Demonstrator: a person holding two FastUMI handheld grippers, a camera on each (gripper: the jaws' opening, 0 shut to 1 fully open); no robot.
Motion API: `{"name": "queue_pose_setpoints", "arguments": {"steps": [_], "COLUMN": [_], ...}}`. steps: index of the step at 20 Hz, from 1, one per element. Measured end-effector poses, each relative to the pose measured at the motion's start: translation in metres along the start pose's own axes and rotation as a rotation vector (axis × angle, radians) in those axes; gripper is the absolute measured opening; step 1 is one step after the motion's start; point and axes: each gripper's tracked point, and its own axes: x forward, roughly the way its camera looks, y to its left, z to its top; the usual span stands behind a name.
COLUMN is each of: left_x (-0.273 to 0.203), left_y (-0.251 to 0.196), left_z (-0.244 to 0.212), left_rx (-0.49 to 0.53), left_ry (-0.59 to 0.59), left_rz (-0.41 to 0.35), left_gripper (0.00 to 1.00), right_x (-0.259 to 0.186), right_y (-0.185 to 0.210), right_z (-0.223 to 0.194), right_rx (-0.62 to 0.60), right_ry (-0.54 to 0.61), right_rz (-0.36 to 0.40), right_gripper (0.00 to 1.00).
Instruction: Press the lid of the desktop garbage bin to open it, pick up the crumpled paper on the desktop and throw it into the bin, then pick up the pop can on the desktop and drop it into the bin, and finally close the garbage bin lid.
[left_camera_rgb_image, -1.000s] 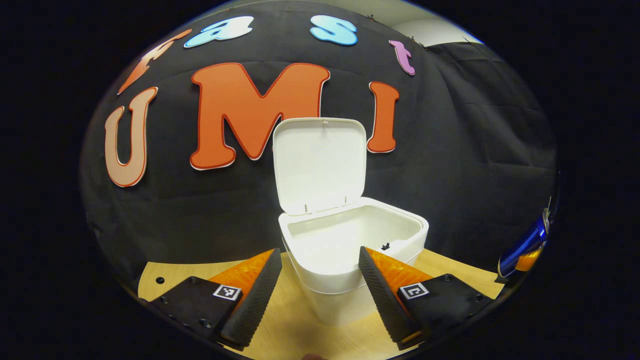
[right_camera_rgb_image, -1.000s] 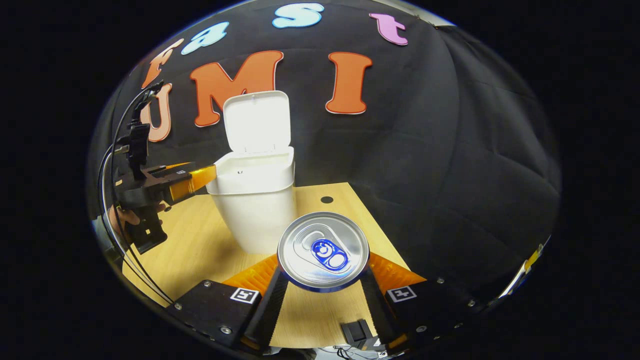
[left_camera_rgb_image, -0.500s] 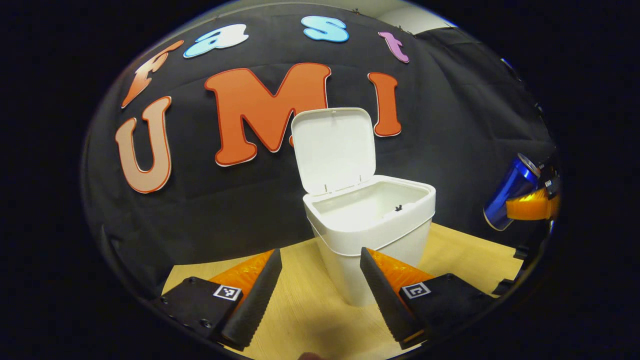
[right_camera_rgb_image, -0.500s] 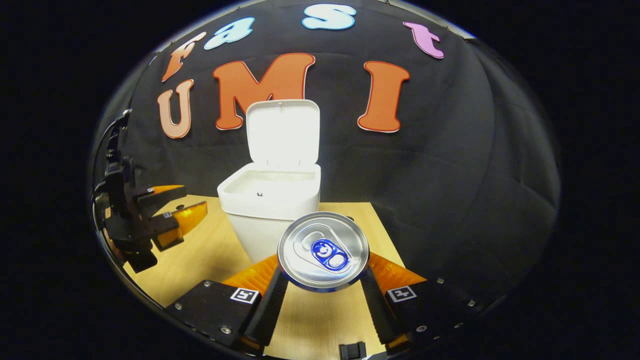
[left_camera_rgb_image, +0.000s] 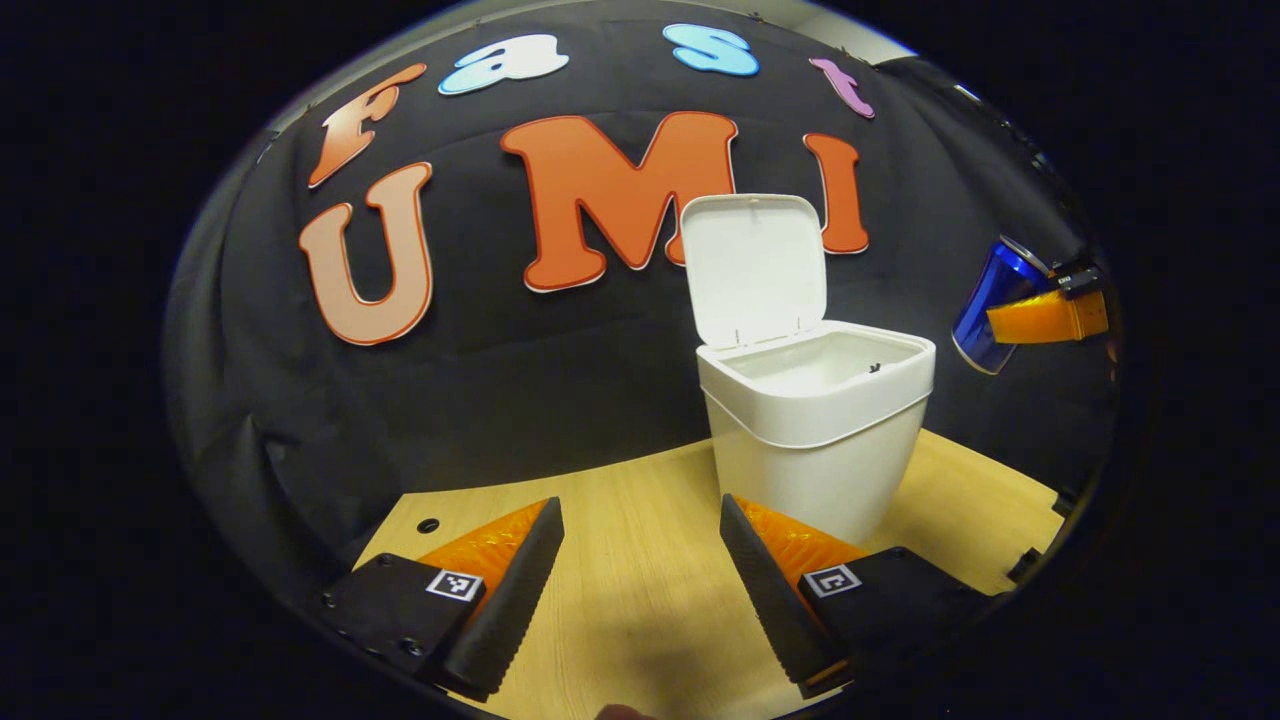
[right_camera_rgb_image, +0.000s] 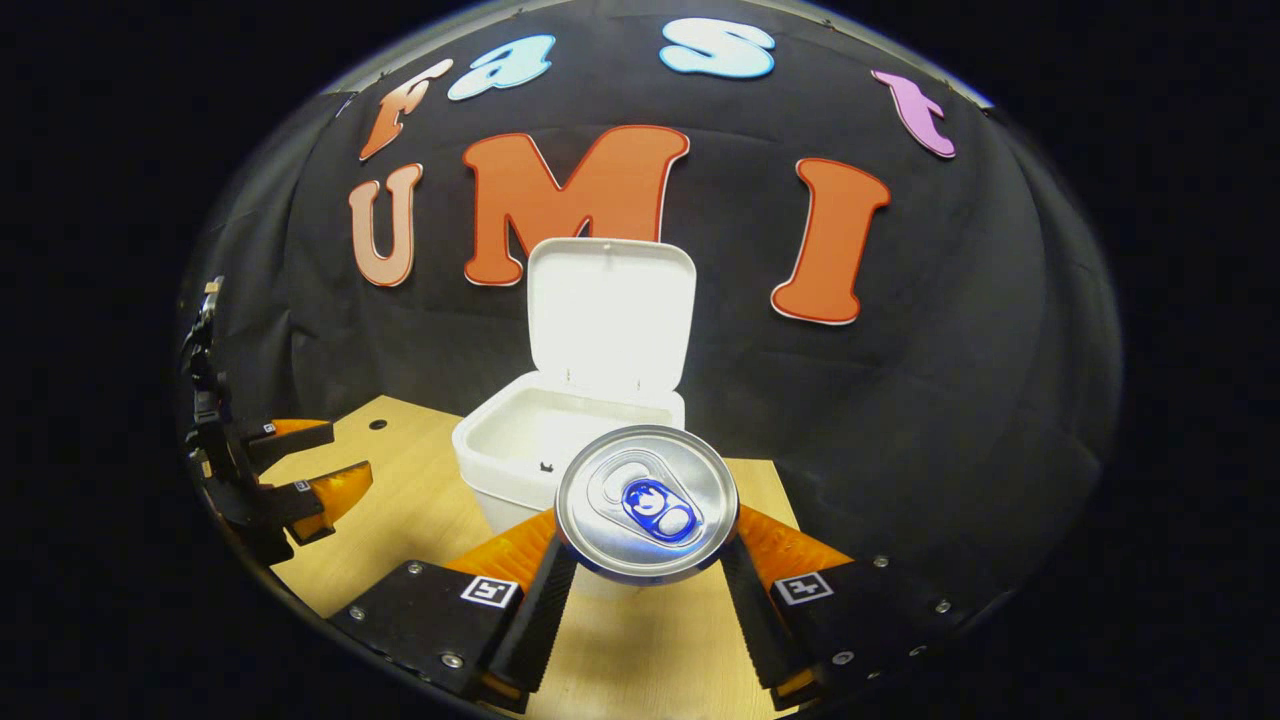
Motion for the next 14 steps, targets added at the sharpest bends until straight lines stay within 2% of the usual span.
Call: {"name": "queue_pose_setpoints", "arguments": {"steps": [6, 14], "left_x": [-0.020, -0.048], "left_y": [0.026, 0.051], "left_z": [-0.010, -0.034], "left_rx": [-0.008, -0.035], "left_ry": [0.010, 0.062], "left_rz": [0.082, 0.167], "left_gripper": [1.00, 1.00], "right_x": [0.020, 0.054], "right_y": [0.004, 0.017], "right_z": [0.023, 0.030], "right_rx": [-0.022, -0.067], "right_ry": [-0.040, -0.035], "right_rz": [0.031, 0.081], "right_gripper": [0.78, 0.78]}}
